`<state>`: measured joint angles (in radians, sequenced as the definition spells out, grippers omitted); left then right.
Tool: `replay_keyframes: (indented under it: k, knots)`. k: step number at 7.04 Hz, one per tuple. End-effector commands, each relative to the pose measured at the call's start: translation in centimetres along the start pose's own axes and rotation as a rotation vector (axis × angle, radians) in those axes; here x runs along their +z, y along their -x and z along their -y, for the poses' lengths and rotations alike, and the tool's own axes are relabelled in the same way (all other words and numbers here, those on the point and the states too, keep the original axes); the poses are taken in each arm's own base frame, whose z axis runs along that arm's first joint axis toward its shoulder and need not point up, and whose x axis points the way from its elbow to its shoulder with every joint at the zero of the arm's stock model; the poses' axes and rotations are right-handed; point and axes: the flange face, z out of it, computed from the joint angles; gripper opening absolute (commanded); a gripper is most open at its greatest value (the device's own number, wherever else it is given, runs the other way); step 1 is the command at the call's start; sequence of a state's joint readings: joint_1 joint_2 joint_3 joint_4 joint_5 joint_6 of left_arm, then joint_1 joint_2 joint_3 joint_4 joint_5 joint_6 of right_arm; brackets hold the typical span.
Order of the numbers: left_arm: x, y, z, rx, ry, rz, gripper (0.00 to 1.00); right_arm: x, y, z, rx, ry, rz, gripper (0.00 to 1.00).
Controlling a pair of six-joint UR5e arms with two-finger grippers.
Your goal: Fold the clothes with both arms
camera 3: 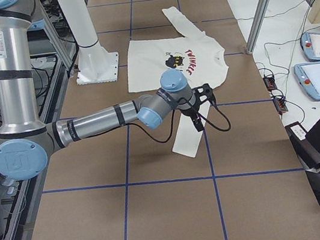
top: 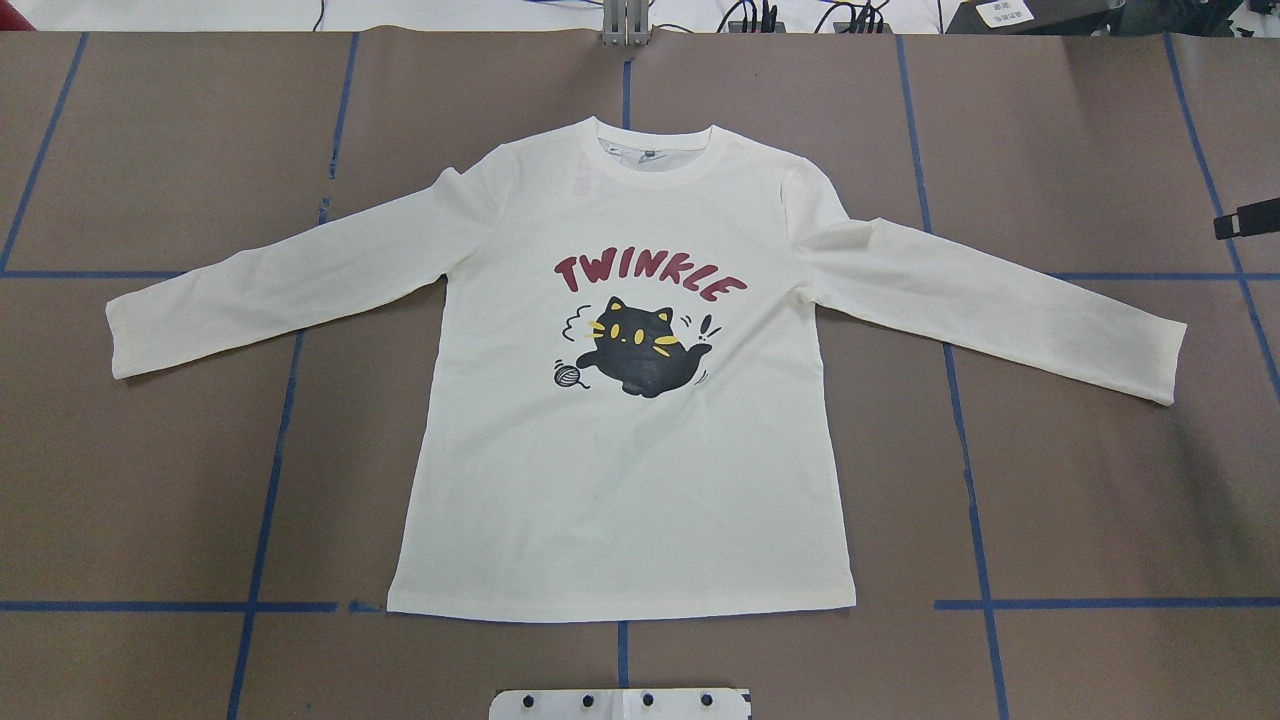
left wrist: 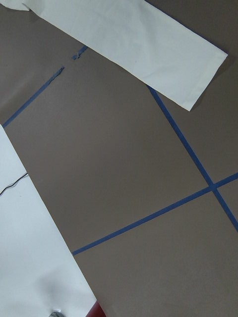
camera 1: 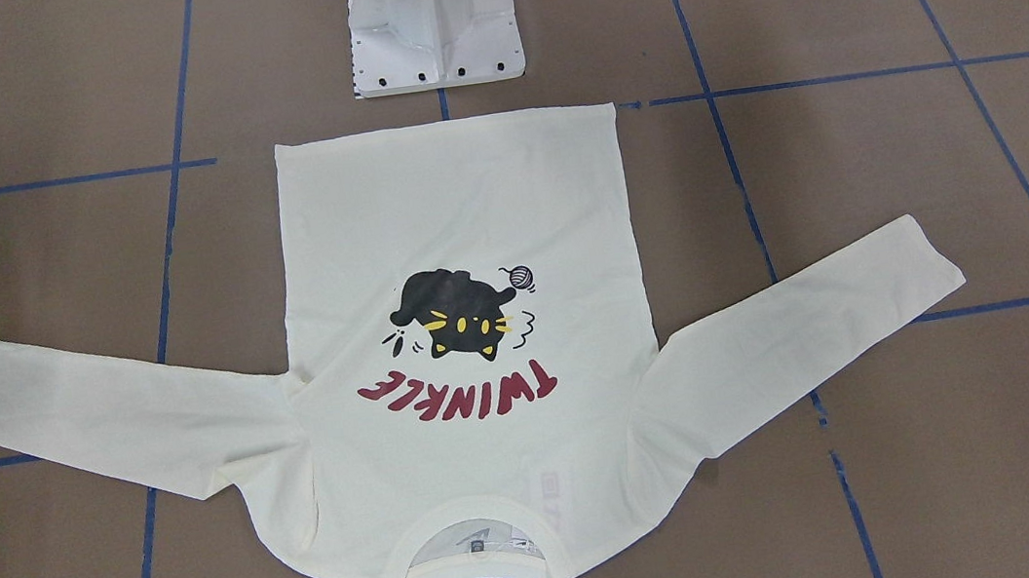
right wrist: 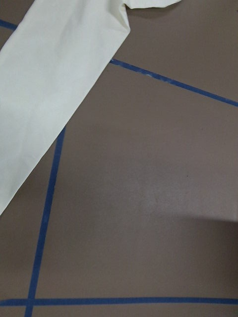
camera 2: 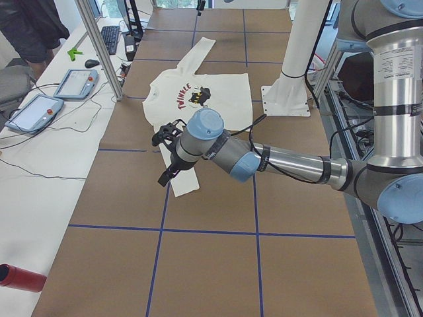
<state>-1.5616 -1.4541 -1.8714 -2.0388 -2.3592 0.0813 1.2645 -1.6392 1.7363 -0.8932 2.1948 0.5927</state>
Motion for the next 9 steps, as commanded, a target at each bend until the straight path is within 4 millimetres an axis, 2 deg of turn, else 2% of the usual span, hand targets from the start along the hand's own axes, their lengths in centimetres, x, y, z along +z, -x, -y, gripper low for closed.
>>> replay_keyframes:
  k: [1, 2, 3, 5, 7, 9]
  knots:
    - [-0.1, -0.1, 0.0, 0.002, -0.002, 0.000, 1.00, 7.5, -4.8, -5.1, 0.041, -0.066, 0.043, 0.80]
    - [-0.2, -0.2, 0.0, 0.003, -0.003, 0.000, 1.00, 9.1, -7.6, -7.2, 0.038, -0.069, 0.045, 0.77]
    - [-0.3, -0.3, 0.1, 0.007, -0.005, 0.000, 1.00, 9.8, -8.8, -8.4, 0.041, -0.060, 0.043, 0.75]
    - [-0.3, -0.3, 0.0, 0.006, -0.004, 0.000, 1.00, 10.8, -8.6, -9.2, 0.035, -0.038, 0.043, 0.70]
    - [-0.3, -0.3, 0.0, 0.007, -0.004, 0.000, 1.00, 11.7, -7.1, -8.8, 0.011, -0.030, 0.055, 0.70]
    - [-0.3, -0.3, -0.1, 0.006, -0.003, 0.000, 1.00, 13.0, -6.0, -9.3, -0.012, -0.029, 0.037, 0.65]
